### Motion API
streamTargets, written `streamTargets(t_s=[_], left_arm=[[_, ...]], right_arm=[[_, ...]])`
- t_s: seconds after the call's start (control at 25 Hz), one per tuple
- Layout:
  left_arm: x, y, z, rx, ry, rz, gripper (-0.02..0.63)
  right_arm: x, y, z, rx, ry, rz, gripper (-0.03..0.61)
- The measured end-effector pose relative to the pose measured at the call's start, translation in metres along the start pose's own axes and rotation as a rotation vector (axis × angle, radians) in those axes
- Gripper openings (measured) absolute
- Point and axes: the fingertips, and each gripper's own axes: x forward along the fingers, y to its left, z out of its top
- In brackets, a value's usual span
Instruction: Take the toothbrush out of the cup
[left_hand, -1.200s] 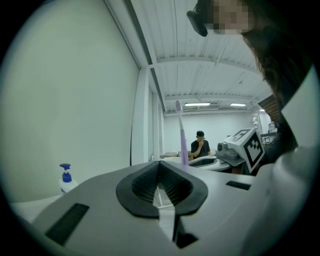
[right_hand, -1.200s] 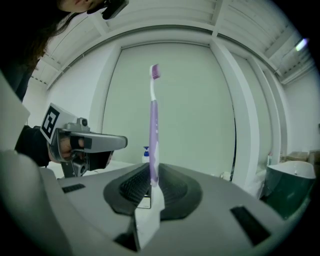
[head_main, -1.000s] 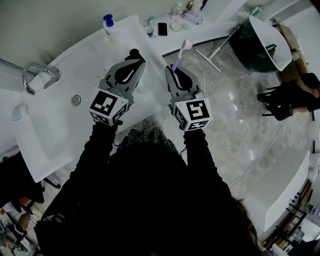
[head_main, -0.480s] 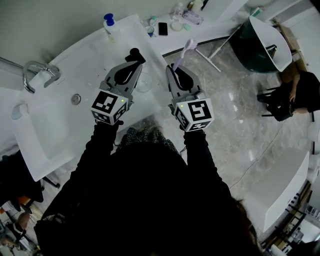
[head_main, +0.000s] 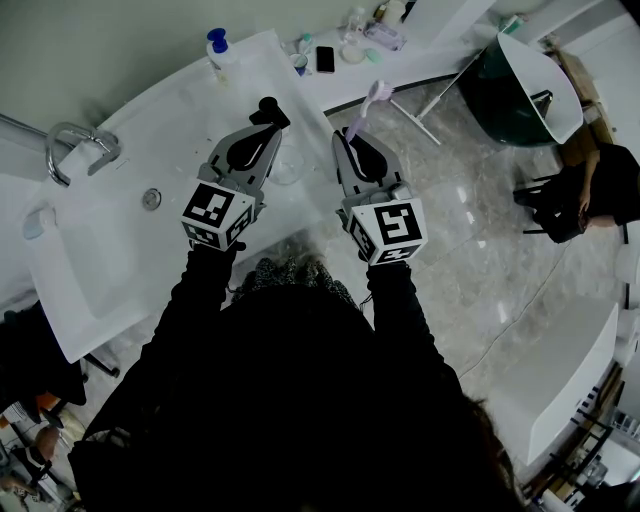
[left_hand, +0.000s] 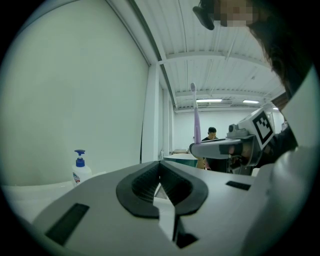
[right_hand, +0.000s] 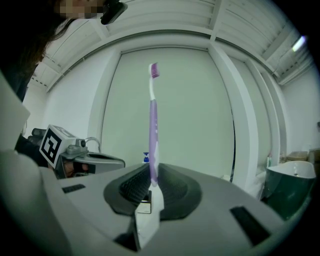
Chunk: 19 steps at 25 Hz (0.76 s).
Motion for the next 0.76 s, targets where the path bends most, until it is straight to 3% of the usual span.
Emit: streamTargets(t_s=[0.76], left_arm=[[0.0012,-0.0049,0.0011,-0.007,0.0,0.004,0.008]], right_arm=[[-0.0042,0.0008,-0.0015,-0.003,0.007,0.013,0.049]])
